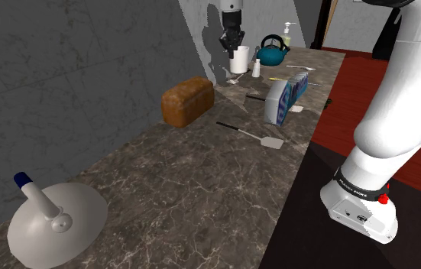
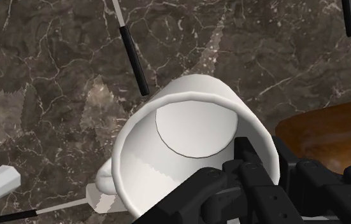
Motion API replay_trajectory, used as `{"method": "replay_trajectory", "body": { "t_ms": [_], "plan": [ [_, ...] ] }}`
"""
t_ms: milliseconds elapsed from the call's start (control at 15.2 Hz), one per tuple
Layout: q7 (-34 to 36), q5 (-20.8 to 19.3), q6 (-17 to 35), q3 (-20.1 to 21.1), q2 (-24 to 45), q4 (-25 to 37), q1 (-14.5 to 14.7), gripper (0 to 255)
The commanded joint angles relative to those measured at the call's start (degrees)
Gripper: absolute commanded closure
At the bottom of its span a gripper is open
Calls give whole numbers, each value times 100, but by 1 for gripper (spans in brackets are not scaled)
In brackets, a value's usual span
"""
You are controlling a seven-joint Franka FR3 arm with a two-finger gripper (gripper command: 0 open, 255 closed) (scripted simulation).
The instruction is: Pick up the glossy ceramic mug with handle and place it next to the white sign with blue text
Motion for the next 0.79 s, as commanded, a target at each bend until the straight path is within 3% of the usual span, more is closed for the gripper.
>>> {"method": "replay_trajectory", "body": {
  "t_ms": [0,726],
  "plan": [
    [10,-1,159,-2,-9,-164,-5,255],
    [77,-34,976,-15,68,-908,-19,255]
  ]
}}
